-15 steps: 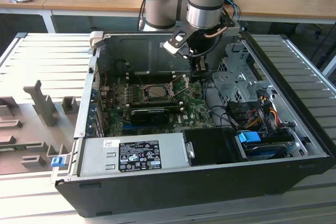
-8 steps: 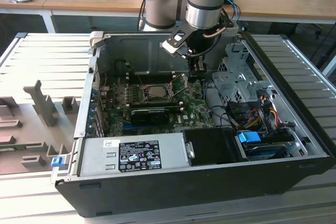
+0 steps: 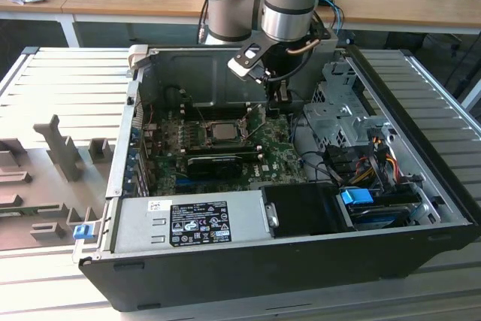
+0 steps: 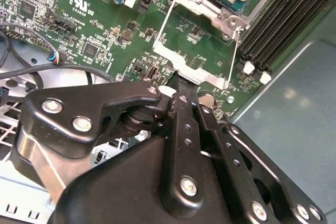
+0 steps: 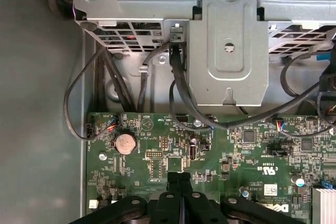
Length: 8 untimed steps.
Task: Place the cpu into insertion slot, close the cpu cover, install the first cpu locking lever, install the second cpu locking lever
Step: 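Close the cpu cover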
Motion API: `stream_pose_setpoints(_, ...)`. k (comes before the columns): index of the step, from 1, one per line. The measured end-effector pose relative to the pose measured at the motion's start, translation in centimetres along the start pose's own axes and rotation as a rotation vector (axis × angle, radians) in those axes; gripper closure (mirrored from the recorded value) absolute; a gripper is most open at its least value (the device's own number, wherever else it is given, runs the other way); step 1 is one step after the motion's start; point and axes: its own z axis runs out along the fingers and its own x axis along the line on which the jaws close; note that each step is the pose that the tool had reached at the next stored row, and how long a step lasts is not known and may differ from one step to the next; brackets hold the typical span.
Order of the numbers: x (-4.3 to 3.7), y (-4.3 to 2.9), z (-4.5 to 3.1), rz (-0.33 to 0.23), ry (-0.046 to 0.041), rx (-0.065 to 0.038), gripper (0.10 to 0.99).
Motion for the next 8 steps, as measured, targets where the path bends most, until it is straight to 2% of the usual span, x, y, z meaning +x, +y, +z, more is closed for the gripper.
stream_pose_setpoints(8, 0.01, -0.32, -0.01, 0.0, -0.0001, 0.0, 0.98)
